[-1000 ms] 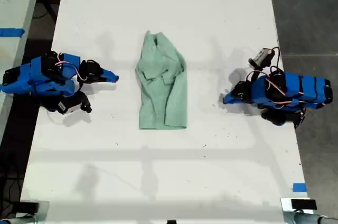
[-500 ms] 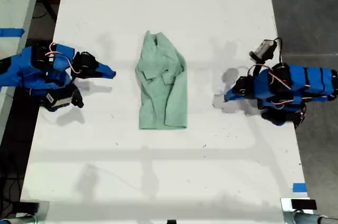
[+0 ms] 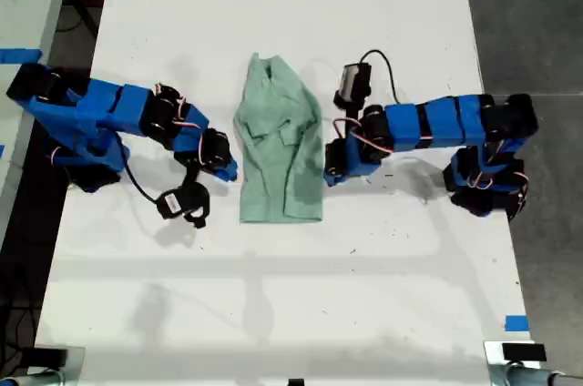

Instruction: Fold t shirt

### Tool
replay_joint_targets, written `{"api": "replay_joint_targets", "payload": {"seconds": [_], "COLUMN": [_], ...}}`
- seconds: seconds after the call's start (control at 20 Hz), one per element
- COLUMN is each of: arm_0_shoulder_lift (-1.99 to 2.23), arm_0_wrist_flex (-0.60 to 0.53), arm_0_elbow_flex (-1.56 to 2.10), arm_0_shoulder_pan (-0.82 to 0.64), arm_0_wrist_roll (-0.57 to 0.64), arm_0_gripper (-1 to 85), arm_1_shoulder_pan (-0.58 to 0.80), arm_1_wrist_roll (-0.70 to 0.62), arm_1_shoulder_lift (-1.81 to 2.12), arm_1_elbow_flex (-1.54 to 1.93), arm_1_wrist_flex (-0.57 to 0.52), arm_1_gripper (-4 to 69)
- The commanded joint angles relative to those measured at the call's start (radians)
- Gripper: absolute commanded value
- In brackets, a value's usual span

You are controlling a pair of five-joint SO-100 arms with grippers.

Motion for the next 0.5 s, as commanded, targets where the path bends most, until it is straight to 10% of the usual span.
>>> {"api": "replay_joint_targets", "payload": {"seconds": [0.0, 0.3, 0.45], "arm_0_shoulder_lift": [-0.143, -0.337, -0.403], "arm_0_wrist_flex": [-0.011, -0.089, -0.087], "arm_0_elbow_flex": [-0.132, -0.176, -0.258], "arm_0_shoulder_pan": [0.043, 0.077, 0.106], "arm_0_wrist_roll": [-0.043, -0.074, -0.067], "arm_0_gripper": [0.0, -0.1, 20.8], "arm_1_shoulder_pan": [-0.006, 0.003, 0.002], "arm_1_wrist_roll": [-0.021, -0.029, -0.021], "arm_1_shoulder_lift": [-0.081, -0.241, -0.282], "arm_1_elbow_flex": [-0.123, -0.152, -0.196], "arm_1_wrist_flex": [-0.005, -0.083, -0.08], "arm_1_gripper": [-0.1, -0.1, 1.7]}}
